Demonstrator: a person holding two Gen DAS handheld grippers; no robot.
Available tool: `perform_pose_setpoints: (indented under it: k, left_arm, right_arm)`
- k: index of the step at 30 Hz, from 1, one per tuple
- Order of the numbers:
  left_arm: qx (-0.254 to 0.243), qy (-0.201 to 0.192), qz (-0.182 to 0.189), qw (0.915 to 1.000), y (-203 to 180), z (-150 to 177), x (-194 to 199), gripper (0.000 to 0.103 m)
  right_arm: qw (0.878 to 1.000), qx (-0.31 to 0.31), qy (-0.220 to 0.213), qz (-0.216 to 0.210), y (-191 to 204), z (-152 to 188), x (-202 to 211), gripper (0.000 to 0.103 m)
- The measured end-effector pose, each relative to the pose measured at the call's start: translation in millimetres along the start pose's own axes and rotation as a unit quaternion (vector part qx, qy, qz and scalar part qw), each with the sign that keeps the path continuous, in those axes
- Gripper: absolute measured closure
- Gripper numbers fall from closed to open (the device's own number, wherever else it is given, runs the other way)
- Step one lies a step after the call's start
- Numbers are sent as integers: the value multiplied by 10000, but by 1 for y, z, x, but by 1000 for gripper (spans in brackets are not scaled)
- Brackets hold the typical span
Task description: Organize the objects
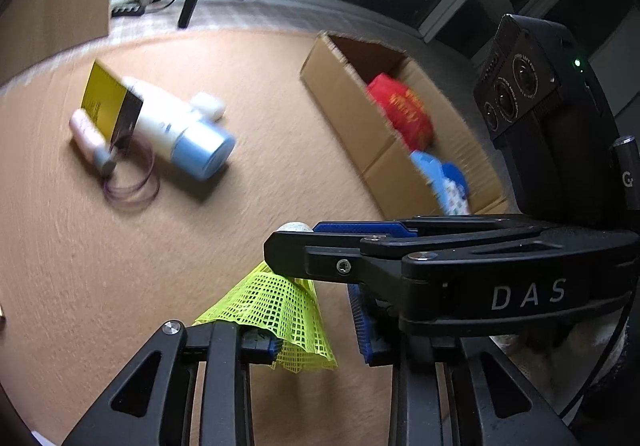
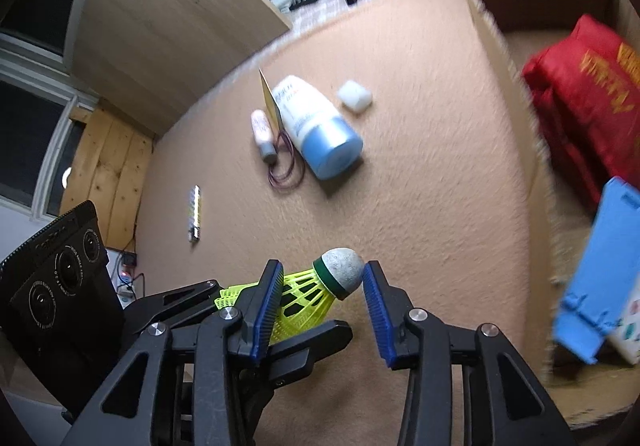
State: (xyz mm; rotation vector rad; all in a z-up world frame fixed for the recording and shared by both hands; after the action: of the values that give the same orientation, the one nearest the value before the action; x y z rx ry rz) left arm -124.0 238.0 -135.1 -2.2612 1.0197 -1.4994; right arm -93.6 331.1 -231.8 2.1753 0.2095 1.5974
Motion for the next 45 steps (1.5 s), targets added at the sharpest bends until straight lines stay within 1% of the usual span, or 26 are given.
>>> perform_pose_setpoints:
  k: [3, 6, 12, 19, 27, 31, 37, 38, 39, 40, 41, 43, 45]
  left_arm:
    - [-159, -74, 0, 9998, -16, -14, 3, 74]
    - [-345, -168, 34, 9993, -32, -35, 5, 74]
    - [-619, -337, 92, 9975, -60, -74, -2, 74]
    - [-760, -491, 124, 9958, -83, -118, -25, 74]
    - [-917, -566, 86, 9941, -96, -164, -55, 75]
    - [-907, -541, 53, 9944, -95, -180, -74, 75]
    - [-776, -473, 82, 9958, -84, -195, -98, 75]
    - [-739, -416, 95, 9964, -82, -197, -102, 70]
    - [-710, -366, 97, 9968, -80, -197, -103, 54]
    - [-633, -315, 69, 9975, -77, -198, -107, 45]
    - [-572, -316, 36, 9979, -74, -198, -108, 34]
    - [-505, -302, 30, 9983, -69, -198, -110, 34]
    - [-513, -279, 20, 9983, -67, -197, -110, 34]
  right_arm:
    - [9998, 51, -176, 6, -4, -9, 18, 64]
    - [9993, 101, -372, 30, -9, -20, 39, 64]
    - [9974, 119, -709, 57, -24, -47, 73, 64]
    - [9951, 125, -968, 187, -48, -81, 98, 64]
    - [9923, 145, -1161, 400, -75, -122, 112, 64]
    - [9919, 124, -1154, 508, -88, -138, 108, 64]
    - [9906, 177, -1180, 665, -99, -149, 101, 64]
    - [9898, 162, -1217, 719, -100, -151, 101, 57]
    - [9895, 142, -1236, 732, -102, -152, 101, 53]
    - [9886, 104, -1290, 767, -105, -153, 104, 46]
    - [9871, 68, -1372, 822, -107, -153, 106, 43]
    - [9847, 31, -1490, 908, -109, -154, 111, 40]
    - [9839, -2, -1517, 940, -111, -155, 113, 39]
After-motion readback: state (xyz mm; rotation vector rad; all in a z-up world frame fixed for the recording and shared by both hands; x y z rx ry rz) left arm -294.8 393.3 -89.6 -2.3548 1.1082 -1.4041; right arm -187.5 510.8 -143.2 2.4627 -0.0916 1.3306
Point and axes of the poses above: each gripper's, at about its wrist camera, not at the fingertips, and x roughly against the way its jaws point, y to its left, z to its underside, the point moved 2 cm from there along -x, roughly the way its jaws point, and after that the axes turned 10 degrees about z, right-handed, at the moved point
